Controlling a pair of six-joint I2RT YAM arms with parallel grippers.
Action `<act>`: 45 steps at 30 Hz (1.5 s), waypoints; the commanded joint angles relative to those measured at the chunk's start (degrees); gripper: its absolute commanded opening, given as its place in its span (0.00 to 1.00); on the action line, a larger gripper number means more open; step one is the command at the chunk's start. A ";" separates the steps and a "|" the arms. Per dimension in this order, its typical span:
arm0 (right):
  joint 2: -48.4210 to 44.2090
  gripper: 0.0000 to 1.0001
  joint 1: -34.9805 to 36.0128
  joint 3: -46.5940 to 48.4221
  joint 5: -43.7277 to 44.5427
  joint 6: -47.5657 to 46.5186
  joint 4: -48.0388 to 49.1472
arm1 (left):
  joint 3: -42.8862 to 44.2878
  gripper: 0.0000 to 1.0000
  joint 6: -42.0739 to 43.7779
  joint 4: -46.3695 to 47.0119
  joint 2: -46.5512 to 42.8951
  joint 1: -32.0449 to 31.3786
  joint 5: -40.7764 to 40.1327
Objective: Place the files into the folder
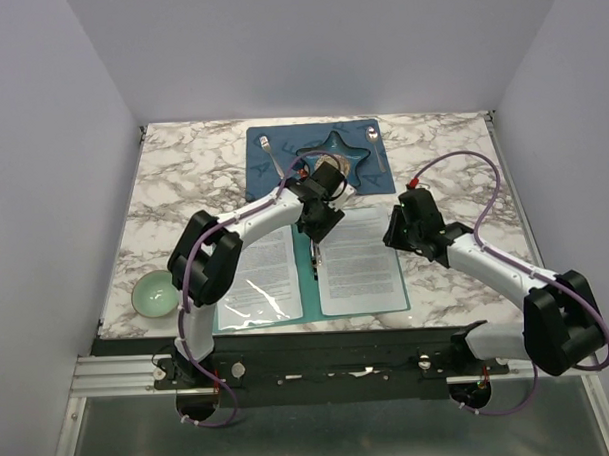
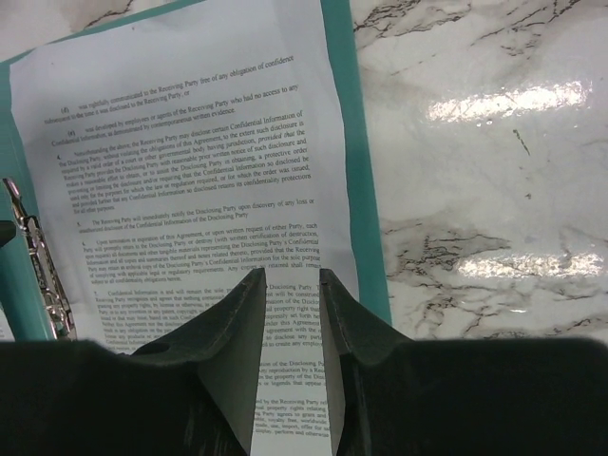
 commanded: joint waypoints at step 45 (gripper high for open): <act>-4.67 0.34 0.30 -3.51 -0.72 2.38 2.78 | -6.65 0.66 -0.08 4.33 -0.05 -4.72 -2.43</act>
